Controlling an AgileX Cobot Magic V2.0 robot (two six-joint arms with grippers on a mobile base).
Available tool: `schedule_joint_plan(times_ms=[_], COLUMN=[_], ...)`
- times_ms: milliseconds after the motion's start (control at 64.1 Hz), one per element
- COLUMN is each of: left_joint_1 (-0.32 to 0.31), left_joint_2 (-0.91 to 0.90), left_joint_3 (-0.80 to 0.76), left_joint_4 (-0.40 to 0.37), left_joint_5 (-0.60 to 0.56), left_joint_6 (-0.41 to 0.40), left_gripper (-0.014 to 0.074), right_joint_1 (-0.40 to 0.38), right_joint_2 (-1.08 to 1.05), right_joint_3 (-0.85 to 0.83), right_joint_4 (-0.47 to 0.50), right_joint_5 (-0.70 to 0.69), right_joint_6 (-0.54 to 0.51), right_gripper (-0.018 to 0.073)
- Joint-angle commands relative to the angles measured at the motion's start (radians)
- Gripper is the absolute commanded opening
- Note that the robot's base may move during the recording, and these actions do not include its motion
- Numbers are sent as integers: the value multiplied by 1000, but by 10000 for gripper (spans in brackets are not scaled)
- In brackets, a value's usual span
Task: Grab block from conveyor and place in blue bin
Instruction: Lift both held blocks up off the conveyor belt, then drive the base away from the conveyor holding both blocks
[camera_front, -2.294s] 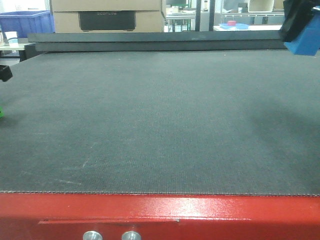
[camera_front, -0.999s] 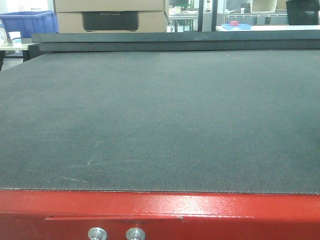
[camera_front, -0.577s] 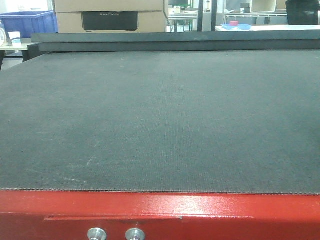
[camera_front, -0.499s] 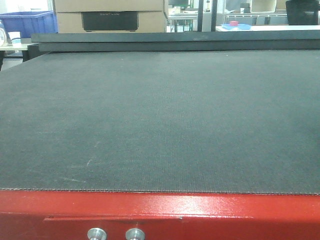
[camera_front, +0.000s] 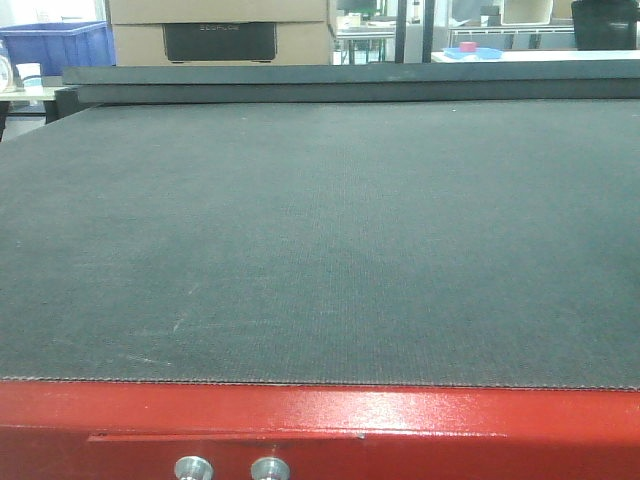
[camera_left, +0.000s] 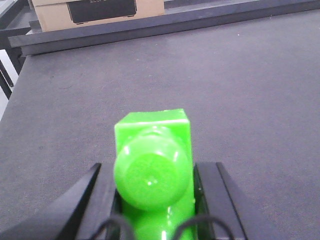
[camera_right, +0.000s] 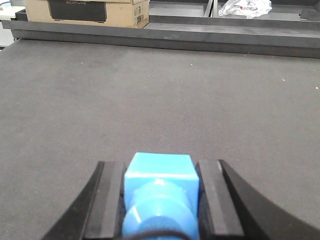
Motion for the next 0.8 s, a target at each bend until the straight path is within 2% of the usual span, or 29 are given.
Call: schedule_joint_plan(times_ms=[0,780], left_joint_1=[-6,-6], left_joint_2=[-6,-6], left_joint_3=[1,1], left_joint_4=[-4,-4], left_joint_5=[-21,-21], left_joint_6=[-9,-9], left_gripper=[-111,-111], right_joint_1=[1,1], right_joint_2=[-4,-4], right_joint_3=[-7,-7], right_joint_4=[-14,-14], right_joint_5=[-12,-12], right_joint_6=[-7,-7], right_gripper=[-162,-162])
